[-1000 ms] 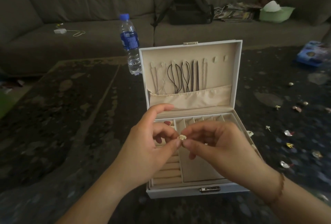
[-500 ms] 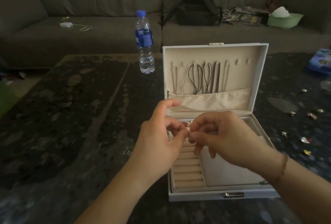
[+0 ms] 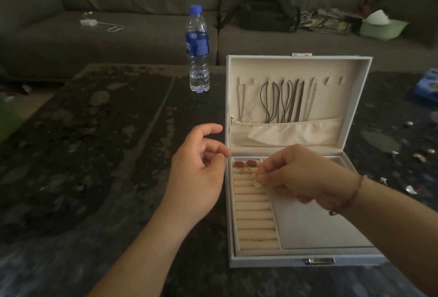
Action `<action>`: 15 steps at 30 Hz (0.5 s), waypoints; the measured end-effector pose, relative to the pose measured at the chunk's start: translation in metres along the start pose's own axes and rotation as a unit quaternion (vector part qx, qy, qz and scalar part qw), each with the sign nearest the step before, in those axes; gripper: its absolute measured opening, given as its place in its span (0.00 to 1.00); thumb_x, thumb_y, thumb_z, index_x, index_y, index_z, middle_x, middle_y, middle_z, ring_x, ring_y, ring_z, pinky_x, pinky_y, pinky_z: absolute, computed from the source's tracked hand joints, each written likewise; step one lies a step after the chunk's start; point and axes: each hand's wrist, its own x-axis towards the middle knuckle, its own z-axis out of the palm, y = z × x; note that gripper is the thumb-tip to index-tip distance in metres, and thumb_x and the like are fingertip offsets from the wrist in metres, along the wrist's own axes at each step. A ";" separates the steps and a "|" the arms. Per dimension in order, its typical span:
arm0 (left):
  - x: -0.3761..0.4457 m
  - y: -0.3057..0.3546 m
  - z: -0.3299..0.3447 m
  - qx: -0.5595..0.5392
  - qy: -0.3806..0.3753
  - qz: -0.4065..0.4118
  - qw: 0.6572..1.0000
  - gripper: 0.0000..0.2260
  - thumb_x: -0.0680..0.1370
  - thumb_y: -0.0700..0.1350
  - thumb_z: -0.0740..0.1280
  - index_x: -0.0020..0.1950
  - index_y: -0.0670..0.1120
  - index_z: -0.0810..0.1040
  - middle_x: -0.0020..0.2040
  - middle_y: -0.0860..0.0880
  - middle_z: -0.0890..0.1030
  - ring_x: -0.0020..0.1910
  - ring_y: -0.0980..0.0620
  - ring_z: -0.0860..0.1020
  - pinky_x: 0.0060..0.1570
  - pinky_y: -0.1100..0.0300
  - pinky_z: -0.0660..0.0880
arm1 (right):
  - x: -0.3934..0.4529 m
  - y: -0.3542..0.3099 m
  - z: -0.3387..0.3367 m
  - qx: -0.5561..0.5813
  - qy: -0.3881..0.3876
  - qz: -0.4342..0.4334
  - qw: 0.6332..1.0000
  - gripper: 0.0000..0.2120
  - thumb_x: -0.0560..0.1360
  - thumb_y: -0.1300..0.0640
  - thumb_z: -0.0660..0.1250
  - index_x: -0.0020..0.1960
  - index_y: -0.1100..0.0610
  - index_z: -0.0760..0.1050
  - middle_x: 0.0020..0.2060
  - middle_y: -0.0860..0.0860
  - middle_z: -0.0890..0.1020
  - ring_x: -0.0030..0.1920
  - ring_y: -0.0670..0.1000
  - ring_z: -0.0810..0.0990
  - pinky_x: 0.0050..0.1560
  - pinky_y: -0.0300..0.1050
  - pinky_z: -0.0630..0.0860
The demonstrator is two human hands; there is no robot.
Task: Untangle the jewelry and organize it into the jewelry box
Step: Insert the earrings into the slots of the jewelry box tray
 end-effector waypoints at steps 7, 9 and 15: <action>-0.002 -0.001 0.006 0.006 -0.021 0.008 1.000 0.18 0.78 0.36 0.66 0.61 0.57 0.73 0.43 0.56 0.82 0.45 0.59 0.81 0.46 0.69 0.77 | 0.014 0.001 0.001 0.041 0.013 0.048 0.998 0.08 0.74 0.62 0.72 0.48 0.67 0.80 0.20 0.51 0.66 0.18 0.47 0.61 0.23 0.34 0.59; -0.002 -0.002 0.006 0.006 -0.023 0.008 1.000 0.17 0.78 0.37 0.66 0.61 0.56 0.74 0.43 0.56 0.83 0.45 0.59 0.81 0.47 0.68 0.77 | 0.017 0.000 0.001 0.058 0.011 0.054 0.997 0.07 0.74 0.62 0.71 0.49 0.65 0.79 0.23 0.53 0.67 0.19 0.48 0.61 0.23 0.34 0.58; -0.001 -0.003 0.008 0.011 -0.032 0.010 0.999 0.16 0.79 0.37 0.66 0.63 0.55 0.74 0.43 0.57 0.82 0.45 0.59 0.81 0.47 0.69 0.77 | 0.018 0.001 -0.002 0.078 -0.009 0.064 0.995 0.04 0.76 0.63 0.68 0.45 0.62 0.74 0.23 0.52 0.66 0.18 0.47 0.60 0.23 0.34 0.57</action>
